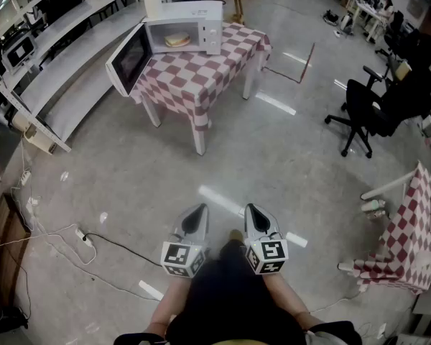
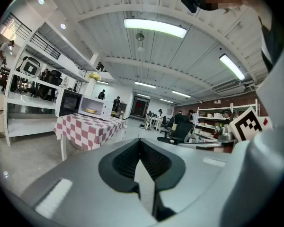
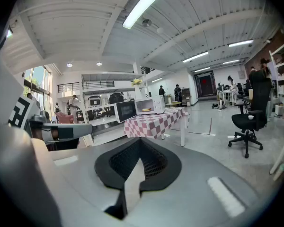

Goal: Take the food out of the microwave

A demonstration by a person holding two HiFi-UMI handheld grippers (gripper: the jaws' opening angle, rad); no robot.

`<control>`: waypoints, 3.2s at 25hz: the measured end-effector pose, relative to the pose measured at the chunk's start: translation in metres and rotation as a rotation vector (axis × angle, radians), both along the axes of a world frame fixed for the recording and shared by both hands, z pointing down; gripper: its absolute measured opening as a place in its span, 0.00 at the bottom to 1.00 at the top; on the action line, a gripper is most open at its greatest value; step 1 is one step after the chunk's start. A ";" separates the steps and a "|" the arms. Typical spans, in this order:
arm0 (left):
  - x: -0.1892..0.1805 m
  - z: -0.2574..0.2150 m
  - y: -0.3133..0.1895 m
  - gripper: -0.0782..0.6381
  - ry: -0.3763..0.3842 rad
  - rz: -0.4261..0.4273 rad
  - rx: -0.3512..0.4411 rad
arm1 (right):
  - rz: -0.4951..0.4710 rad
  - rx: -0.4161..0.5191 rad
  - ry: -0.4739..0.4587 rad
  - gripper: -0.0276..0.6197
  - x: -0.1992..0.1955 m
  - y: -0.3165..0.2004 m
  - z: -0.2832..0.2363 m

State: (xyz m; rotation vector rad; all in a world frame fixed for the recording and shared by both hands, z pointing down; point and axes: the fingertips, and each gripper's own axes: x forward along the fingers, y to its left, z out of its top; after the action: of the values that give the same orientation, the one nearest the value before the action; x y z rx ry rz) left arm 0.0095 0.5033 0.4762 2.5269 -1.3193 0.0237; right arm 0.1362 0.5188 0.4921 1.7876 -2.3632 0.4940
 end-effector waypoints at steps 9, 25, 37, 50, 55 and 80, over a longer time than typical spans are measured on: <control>-0.038 -0.005 0.045 0.12 -0.006 0.027 0.026 | -0.035 0.048 -0.026 0.04 -0.034 0.044 -0.015; -0.073 0.001 0.067 0.12 0.009 0.028 0.024 | -0.149 0.014 -0.028 0.04 -0.085 0.062 -0.009; -0.068 -0.003 0.029 0.12 0.004 0.018 0.020 | -0.192 -0.033 -0.054 0.04 -0.089 0.026 -0.001; -0.047 0.009 -0.031 0.12 0.006 0.004 -0.017 | -0.209 -0.037 -0.050 0.04 -0.067 -0.045 0.002; -0.043 0.011 -0.058 0.12 0.007 -0.014 -0.020 | -0.216 -0.042 -0.049 0.04 -0.059 -0.073 0.005; -0.033 0.022 -0.159 0.12 -0.011 -0.115 -0.029 | -0.279 -0.083 -0.061 0.04 -0.038 -0.192 0.028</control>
State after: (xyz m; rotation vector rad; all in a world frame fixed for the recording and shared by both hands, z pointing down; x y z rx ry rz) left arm -0.0237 0.3441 0.4977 2.4258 -1.4558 0.0328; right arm 0.0977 0.3265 0.5202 1.3966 -2.5369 0.6037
